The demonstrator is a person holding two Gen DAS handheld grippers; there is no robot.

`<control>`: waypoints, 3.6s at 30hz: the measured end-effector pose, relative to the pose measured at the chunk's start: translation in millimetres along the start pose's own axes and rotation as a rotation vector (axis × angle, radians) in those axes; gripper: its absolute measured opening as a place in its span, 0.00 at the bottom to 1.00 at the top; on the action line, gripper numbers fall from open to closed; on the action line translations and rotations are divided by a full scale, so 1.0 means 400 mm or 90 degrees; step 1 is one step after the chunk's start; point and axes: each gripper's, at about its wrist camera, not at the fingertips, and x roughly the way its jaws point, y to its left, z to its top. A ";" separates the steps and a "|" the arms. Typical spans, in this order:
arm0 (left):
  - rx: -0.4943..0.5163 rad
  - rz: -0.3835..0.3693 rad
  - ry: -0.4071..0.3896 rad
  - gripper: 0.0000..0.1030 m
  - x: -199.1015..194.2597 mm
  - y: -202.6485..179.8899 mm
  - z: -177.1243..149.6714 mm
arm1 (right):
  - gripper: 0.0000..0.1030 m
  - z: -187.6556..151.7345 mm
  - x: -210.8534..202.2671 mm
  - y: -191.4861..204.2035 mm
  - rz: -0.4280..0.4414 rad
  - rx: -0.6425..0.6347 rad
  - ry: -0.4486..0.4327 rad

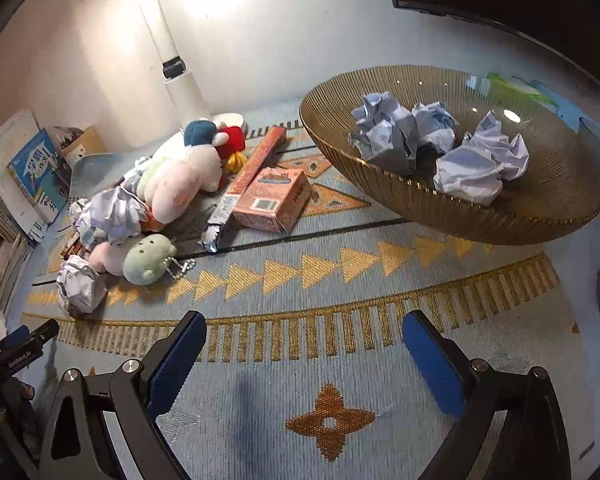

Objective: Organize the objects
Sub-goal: 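Move both grippers back toward the pile of toys and paper, then grasp a paper ball with each gripper from the toy pile, then carry both paper balls to the glass bowl and open both grippers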

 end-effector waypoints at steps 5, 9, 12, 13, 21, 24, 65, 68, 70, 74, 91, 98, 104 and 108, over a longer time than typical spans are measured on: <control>-0.014 -0.007 0.005 1.00 0.001 0.004 -0.001 | 0.99 -0.007 0.046 0.030 -0.056 -0.036 0.053; -0.015 -0.009 0.005 1.00 0.000 0.003 0.000 | 1.00 -0.012 0.062 0.071 -0.081 -0.088 0.066; -0.015 -0.008 0.005 1.00 -0.001 0.001 0.000 | 1.00 -0.009 0.058 0.066 -0.077 -0.084 0.068; -0.015 -0.008 0.005 1.00 -0.001 0.001 0.000 | 1.00 -0.008 0.057 0.065 -0.077 -0.084 0.067; -0.015 -0.009 0.005 1.00 0.000 0.001 0.000 | 1.00 -0.005 0.057 0.063 -0.077 -0.085 0.067; -0.015 -0.009 0.005 1.00 0.000 0.002 0.001 | 1.00 -0.003 0.058 0.063 -0.077 -0.086 0.068; 0.006 -0.275 -0.051 0.42 0.125 0.046 0.347 | 0.50 0.052 0.085 0.413 0.310 -0.125 0.053; 0.010 -0.260 -0.066 0.42 0.041 0.043 0.279 | 0.50 0.028 0.025 0.384 0.306 -0.131 0.036; 0.008 -0.258 -0.068 0.42 -0.012 0.028 0.222 | 0.50 0.007 -0.028 0.337 0.281 -0.146 0.012; 0.019 -0.270 -0.085 0.42 -0.105 -0.035 0.104 | 0.51 -0.026 -0.083 0.219 0.199 -0.172 -0.014; 0.139 -0.212 -0.050 0.47 -0.083 -0.241 -0.047 | 0.89 -0.093 -0.003 0.105 0.072 -0.290 0.060; 0.166 -0.173 -0.060 0.47 -0.089 -0.263 -0.060 | 0.90 -0.083 -0.006 0.089 0.089 -0.267 0.065; 0.147 -0.179 -0.061 0.47 -0.091 -0.253 -0.057 | 0.97 -0.079 0.000 0.093 0.111 -0.266 0.076; 0.146 -0.180 -0.072 0.46 -0.098 -0.252 -0.058 | 0.96 -0.079 0.000 0.093 0.111 -0.266 0.075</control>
